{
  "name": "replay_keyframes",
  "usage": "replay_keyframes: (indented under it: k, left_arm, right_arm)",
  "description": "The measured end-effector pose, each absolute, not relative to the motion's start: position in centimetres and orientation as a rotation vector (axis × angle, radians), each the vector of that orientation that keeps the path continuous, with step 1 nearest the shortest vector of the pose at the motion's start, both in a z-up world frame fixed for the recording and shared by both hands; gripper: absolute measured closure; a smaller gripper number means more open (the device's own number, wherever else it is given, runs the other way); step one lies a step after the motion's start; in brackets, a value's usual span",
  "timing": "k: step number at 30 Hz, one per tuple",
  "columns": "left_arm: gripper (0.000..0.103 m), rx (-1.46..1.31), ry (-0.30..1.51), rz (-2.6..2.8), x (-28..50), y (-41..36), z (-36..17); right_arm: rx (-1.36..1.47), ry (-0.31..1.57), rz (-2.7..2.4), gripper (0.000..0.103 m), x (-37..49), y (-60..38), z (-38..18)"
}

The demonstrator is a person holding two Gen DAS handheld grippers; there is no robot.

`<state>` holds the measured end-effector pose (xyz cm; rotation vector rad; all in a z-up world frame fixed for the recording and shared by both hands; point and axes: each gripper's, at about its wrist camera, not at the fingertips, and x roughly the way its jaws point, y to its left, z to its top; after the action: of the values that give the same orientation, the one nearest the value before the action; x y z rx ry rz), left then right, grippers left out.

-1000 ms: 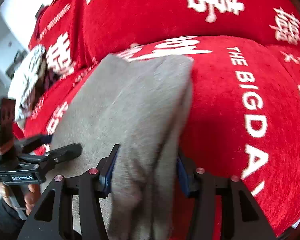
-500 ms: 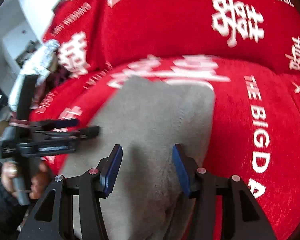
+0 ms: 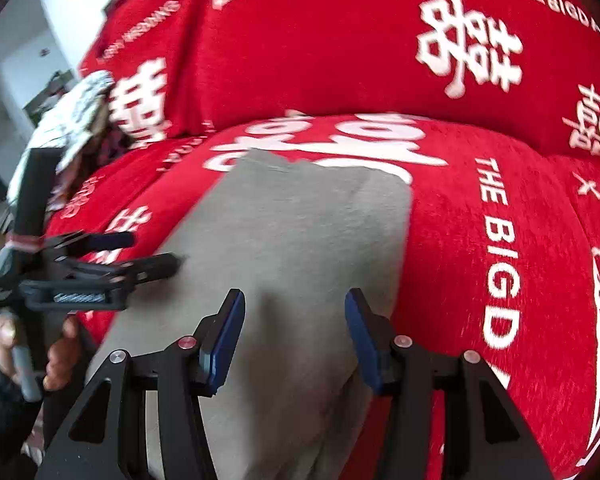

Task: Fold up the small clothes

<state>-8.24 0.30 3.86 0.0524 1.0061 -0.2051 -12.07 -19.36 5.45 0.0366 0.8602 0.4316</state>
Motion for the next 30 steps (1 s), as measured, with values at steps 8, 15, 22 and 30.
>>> replay_keyframes:
  k: [8, 15, 22, 30]
  left_arm:
    - [0.007, 0.078, 0.999, -0.189, -11.8, -0.4, 2.8]
    - [0.001, 0.092, 0.982, -0.147, -13.0, -0.5, 2.2]
    - [0.001, 0.113, 0.954, -0.157, -14.8, -0.8, 3.5]
    - [0.001, 0.058, 0.892, -0.095, -16.3, -0.9, 5.4]
  right_arm:
    - [0.033, 0.923, 0.461, 0.04, -15.4, -18.6, 2.8]
    - [-0.009, 0.887, 0.424, 0.04, -17.1, -18.1, 2.0]
    - [-0.026, 0.898, 0.38, 0.04, -18.4, -18.3, 2.6]
    - [-0.044, 0.837, 0.271, 0.032, -20.8, -16.8, 4.3]
